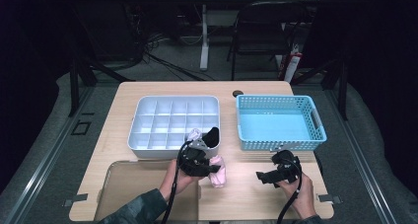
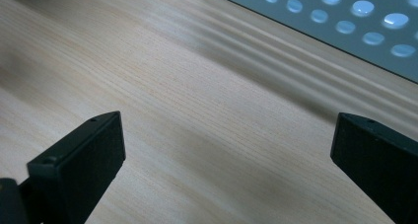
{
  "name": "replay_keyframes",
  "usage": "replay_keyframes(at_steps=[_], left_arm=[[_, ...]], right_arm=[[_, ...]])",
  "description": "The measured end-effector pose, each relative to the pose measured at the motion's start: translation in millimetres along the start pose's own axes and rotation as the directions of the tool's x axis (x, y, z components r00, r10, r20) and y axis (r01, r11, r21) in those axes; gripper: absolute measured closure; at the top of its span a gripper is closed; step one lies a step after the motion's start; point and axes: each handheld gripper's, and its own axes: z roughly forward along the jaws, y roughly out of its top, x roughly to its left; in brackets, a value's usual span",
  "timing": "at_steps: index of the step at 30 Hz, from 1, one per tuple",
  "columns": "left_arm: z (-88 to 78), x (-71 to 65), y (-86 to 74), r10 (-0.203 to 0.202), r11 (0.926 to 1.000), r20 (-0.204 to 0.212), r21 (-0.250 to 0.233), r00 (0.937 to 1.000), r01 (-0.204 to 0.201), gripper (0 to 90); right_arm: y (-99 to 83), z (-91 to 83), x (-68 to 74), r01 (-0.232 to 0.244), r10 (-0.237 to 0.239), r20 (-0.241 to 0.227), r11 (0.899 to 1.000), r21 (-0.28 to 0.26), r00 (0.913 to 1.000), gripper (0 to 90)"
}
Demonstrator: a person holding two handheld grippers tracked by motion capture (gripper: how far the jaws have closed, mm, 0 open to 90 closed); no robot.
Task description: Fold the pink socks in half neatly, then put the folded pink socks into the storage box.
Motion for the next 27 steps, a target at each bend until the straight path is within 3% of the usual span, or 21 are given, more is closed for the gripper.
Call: replay_keyframes(at_steps=[14, 27], left_arm=[[-18.6, -1.3, -12.3, 0.005, 1.0, -0.049, -0.001, 0.9988, -0.005, 70.0], [-39.1, 5.3, -21.6, -0.011, 0.9987, -0.08, -0.051, 0.9967, 0.007, 70.1]], right_arm=[[0.4, 0.5, 0.0, -0.004, 0.004, -0.003, 1.0, 0.008, 1.0, 0.0], [0.4, 1.1, -1.1, -0.002, 0.002, -0.001, 1.0, 0.018, 1.0, 0.0]])
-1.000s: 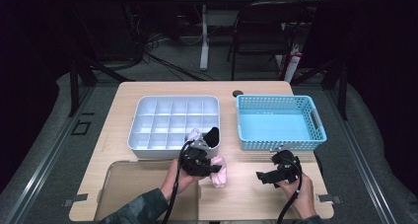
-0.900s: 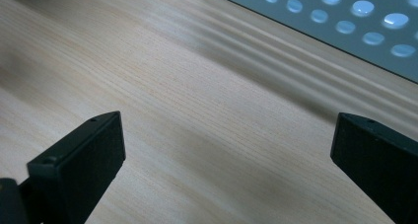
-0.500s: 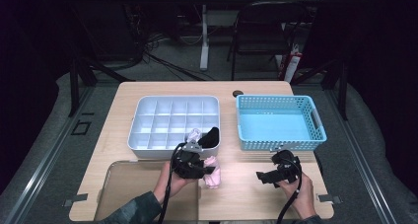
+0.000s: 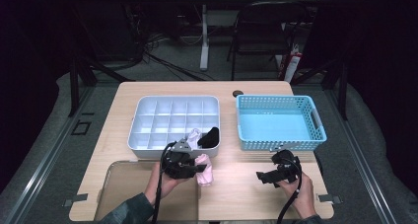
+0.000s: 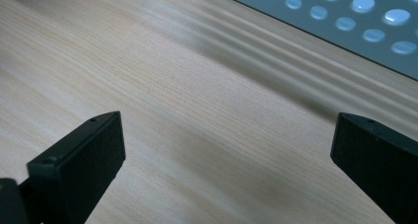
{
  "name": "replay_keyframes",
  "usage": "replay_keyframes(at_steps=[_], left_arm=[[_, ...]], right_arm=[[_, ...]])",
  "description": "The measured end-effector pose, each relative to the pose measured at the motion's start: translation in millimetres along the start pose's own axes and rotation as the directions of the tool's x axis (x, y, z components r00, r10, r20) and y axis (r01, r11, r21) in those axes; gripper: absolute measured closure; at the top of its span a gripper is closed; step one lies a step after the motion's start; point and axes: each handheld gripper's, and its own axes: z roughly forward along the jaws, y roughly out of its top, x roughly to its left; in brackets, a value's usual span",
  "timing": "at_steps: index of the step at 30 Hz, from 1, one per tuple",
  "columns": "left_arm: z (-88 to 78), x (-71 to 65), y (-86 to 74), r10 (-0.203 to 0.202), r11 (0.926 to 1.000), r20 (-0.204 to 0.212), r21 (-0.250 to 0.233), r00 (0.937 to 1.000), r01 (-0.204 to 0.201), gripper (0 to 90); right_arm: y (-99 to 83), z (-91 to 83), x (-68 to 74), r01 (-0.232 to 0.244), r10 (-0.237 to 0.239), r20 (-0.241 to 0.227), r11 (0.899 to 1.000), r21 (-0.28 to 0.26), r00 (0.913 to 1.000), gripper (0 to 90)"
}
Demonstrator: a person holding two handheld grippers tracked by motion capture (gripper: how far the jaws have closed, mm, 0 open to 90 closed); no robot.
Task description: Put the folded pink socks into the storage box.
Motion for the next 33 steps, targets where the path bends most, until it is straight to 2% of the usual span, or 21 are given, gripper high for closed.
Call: replay_keyframes(at_steps=[15, 22, 33], left_arm=[[-19.1, 9.8, -7.3, -0.026, 0.9993, -0.035, -0.029, 0.9991, 0.025, 70.0], [-26.3, 12.0, -8.6, -0.022, 0.9993, -0.057, -0.031, 0.9982, 0.02, 70.0], [-41.8, 16.4, -9.2, -0.026, 0.9979, -0.094, -0.062, 0.9952, 0.021, 70.1]], right_arm=[[0.2, 0.2, 1.4, -0.003, 0.003, -0.003, 1.0, -0.013, 1.0, 0.0], [0.1, -0.5, 0.4, 0.003, -0.003, 0.006, 1.0, -0.004, 1.0, 0.0], [0.2, -0.1, -0.8, -0.003, 0.003, 0.006, 1.0, -0.007, 1.0, 0.0]])
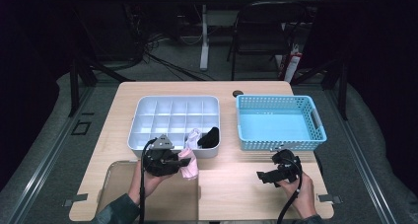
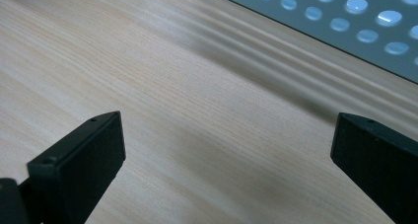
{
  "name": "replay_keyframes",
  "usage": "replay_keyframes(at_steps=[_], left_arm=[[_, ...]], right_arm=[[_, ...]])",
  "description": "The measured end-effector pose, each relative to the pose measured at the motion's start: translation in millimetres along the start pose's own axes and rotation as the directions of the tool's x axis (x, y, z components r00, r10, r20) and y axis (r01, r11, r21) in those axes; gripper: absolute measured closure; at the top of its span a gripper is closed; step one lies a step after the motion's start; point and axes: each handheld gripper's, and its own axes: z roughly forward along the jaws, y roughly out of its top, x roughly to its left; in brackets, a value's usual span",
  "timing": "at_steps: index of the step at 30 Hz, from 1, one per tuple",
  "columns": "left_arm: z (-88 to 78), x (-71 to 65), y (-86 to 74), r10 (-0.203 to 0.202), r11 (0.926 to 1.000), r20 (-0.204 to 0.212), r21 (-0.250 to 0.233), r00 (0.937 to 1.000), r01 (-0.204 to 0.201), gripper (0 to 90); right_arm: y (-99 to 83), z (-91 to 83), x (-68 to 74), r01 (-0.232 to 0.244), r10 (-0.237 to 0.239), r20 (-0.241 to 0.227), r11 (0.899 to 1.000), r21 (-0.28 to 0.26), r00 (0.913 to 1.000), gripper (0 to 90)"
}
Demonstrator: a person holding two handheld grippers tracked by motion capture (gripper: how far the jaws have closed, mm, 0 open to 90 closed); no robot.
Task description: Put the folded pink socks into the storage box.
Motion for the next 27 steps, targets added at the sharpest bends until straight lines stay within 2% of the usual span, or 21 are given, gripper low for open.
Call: replay_keyframes(at_steps=[6, 12, 15, 27], left_arm=[[-9.3, 5.5, 2.6, -0.005, 0.9998, -0.03, -0.019, 0.9995, 0.005, 70.1], [-10.9, 13.0, 2.5, -0.009, 0.9995, -0.062, -0.029, 0.998, 0.007, 70.1], [-11.6, 15.4, 4.9, 0.006, 0.9993, -0.099, -0.035, 0.9951, -0.01, 70.1], [-19.4, 25.1, 10.1, -0.021, 0.9964, -0.123, -0.084, 0.9922, 0.011, 70.1]], right_arm=[[0.2, 0.8, -0.4, -0.002, 0.002, -0.002, 1.0, 0.006, 1.0, 0.0], [0.2, 0.4, -0.6, -0.004, 0.004, -0.007, 1.0, 0.003, 1.0, 0.0], [0.4, 0.0, -1.2, 0.0, 0.0, -0.003, 1.0, 0.013, 1.0, 0.0], [-0.4, 1.2, -2.3, -0.006, 0.006, -0.002, 1.0, 0.008, 1.0, 0.0]])
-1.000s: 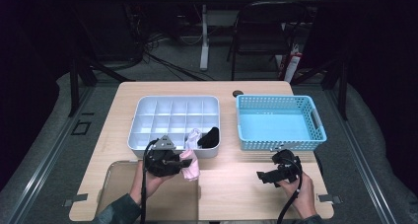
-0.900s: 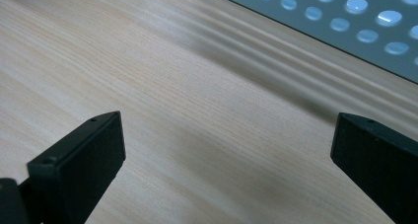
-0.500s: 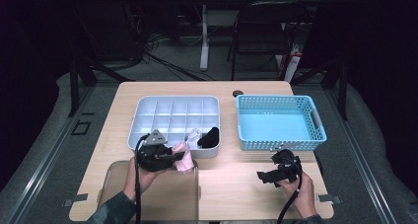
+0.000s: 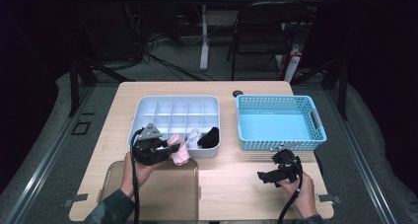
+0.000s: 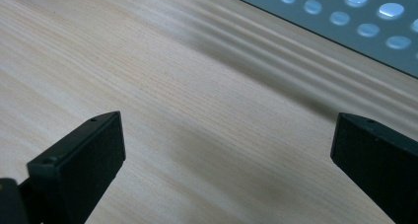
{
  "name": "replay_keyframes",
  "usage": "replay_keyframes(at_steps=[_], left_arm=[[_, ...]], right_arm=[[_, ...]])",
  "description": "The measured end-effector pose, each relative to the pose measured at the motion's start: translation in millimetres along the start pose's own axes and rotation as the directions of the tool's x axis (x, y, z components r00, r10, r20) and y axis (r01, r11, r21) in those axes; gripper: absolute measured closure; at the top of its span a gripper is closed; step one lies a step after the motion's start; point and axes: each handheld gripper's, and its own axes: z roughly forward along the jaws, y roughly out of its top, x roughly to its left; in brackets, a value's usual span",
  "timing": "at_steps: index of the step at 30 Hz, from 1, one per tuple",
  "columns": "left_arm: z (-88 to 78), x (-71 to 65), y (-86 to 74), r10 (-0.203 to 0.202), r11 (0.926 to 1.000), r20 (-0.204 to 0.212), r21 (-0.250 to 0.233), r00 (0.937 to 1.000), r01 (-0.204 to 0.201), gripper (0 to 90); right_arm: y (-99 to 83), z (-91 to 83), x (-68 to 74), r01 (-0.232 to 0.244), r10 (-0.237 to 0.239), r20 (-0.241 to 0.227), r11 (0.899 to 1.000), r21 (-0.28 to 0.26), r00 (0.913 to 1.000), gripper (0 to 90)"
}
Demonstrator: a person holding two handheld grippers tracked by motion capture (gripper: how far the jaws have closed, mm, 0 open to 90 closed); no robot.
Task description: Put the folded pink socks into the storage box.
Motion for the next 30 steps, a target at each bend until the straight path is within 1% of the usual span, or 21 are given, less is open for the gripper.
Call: replay_keyframes(at_steps=[2, 3, 8, 14, 19, 22, 27, 29, 30], left_arm=[[-1.0, 1.5, 1.3, 0.0, 1.0, -0.008, -0.003, 1.0, 0.0, 70.0], [-1.3, 1.7, 1.8, 0.003, 1.0, -0.02, -0.008, 0.9998, -0.003, 70.0], [-1.6, 6.9, 4.3, 0.002, 0.9998, -0.052, -0.018, 0.9987, -0.003, 70.0], [-0.3, 13.6, 7.5, -0.002, 0.9994, -0.088, -0.034, 0.9961, -0.001, 70.0], [0.6, 16.2, 11.5, 0.006, 0.9987, -0.119, -0.049, 0.9929, -0.012, 70.0], [3.7, 18.3, 13.4, 0.013, 0.9981, -0.146, -0.058, 0.9892, -0.022, 70.0], [12.4, 24.0, 12.4, 0.021, 0.9987, -0.186, -0.041, 0.9822, -0.029, 70.0], [16.6, 26.1, 11.6, 0.027, 0.9985, -0.212, -0.042, 0.977, -0.036, 69.9], [19.1, 27.4, 11.3, 0.039, 0.9984, -0.225, -0.032, 0.9736, -0.047, 69.9]], right_arm=[[0.0, -0.2, -0.2, 0.0, 0.0, 0.0, 1.0, 0.0, 1.0, 0.0], [0.0, -0.2, -0.2, 0.0, 0.0, 0.001, 1.0, 0.001, 1.0, 0.0], [-0.1, -0.3, 0.1, 0.003, -0.003, 0.002, 1.0, 0.006, 1.0, 0.0], [0.0, -0.2, -0.1, 0.006, -0.006, 0.002, 1.0, 0.002, 1.0, 0.0], [0.2, -0.2, 0.1, 0.006, -0.006, 0.001, 1.0, 0.009, 1.0, 0.0], [0.5, -0.1, 0.0, 0.007, -0.007, 0.002, 1.0, 0.01, 1.0, 0.0], [0.3, -0.3, -0.3, 0.004, -0.004, 0.006, 1.0, 0.007, 1.0, 0.0], [0.4, -0.7, -0.1, 0.008, -0.008, 0.005, 1.0, 0.009, 1.0, 0.0], [0.4, -0.9, 0.0, 0.009, -0.009, 0.005, 1.0, 0.009, 0.9999, 0.0]])
